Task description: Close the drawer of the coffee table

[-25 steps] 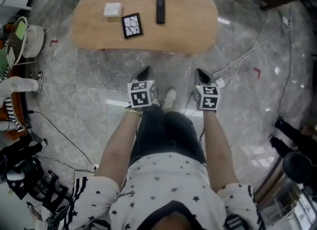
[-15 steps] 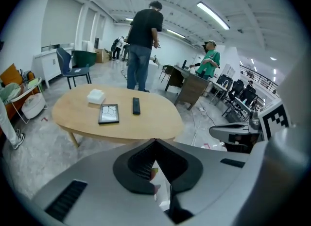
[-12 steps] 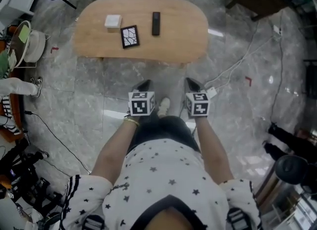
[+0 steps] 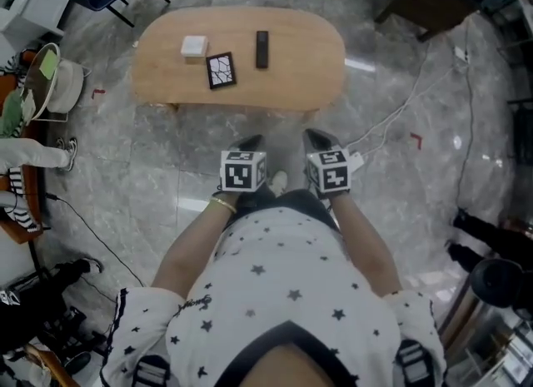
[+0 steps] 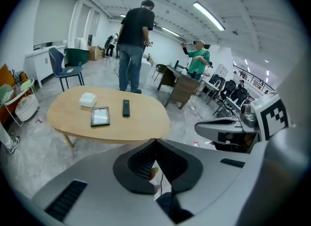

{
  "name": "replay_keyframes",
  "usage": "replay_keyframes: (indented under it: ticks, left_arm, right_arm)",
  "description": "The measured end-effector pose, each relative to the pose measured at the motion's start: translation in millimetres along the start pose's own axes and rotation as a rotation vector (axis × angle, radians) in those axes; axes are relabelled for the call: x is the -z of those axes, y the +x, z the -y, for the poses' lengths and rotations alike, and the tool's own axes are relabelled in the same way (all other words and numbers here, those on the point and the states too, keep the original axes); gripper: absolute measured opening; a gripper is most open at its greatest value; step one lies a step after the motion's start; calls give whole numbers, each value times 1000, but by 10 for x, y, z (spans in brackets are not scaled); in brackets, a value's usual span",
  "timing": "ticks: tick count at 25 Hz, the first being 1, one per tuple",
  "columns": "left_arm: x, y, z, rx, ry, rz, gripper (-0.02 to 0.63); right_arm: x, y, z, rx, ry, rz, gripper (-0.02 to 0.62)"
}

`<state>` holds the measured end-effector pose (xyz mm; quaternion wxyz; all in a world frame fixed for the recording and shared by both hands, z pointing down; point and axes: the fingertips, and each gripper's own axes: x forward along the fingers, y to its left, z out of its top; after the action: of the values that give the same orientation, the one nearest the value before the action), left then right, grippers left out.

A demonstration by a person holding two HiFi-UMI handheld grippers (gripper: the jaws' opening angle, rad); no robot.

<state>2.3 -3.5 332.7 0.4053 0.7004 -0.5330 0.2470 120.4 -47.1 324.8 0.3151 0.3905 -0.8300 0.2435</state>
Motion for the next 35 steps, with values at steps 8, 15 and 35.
replay_keyframes:
  ticks: [8, 15, 35]
  left_arm:
    - [-256, -173, 303, 35, 40, 62, 8]
    - [-376, -303, 369, 23, 70, 116, 8]
    - [-274, -411, 580, 42, 85, 125, 8]
  right_arm:
    - [-183, -281, -175, -34, -46, 41, 8]
    - [-294, -445, -231, -48, -74, 78, 8]
    - [-150, -603, -323, -81, -83, 105, 6]
